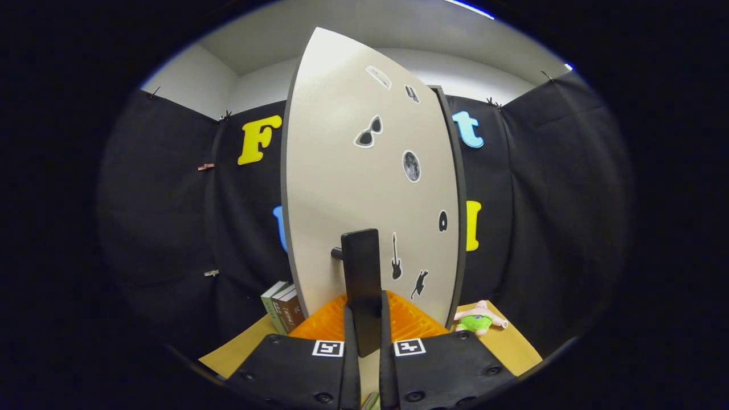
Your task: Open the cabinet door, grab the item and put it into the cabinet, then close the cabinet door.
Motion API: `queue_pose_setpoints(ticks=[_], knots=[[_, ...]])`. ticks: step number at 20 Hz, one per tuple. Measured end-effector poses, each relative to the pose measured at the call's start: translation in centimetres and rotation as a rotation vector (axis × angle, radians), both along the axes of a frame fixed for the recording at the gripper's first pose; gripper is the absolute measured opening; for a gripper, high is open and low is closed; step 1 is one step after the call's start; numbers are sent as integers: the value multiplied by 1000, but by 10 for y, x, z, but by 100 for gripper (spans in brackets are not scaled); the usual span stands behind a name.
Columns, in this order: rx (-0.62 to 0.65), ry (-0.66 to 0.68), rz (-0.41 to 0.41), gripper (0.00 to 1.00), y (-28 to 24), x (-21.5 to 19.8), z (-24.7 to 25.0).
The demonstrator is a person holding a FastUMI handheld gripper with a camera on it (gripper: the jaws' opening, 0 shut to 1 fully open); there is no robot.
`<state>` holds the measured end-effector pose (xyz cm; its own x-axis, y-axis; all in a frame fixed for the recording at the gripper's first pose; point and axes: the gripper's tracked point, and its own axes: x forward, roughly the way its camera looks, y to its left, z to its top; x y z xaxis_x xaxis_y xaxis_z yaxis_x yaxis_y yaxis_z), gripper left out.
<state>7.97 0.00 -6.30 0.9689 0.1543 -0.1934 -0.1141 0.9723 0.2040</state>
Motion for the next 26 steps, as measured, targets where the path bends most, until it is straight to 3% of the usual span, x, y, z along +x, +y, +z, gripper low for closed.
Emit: queue_pose_setpoints(ticks=[12,14,22,23,26], knots=[[-83,18,-225,16,-82,-16,-8],[-114,11,-265,10,-103,-20,-10],[-252,-107,-444,8,-168,-50,35],[-253,-117,-440,9,-166,-53,39],[-260,-152,-449,47,-163,-61,53]])
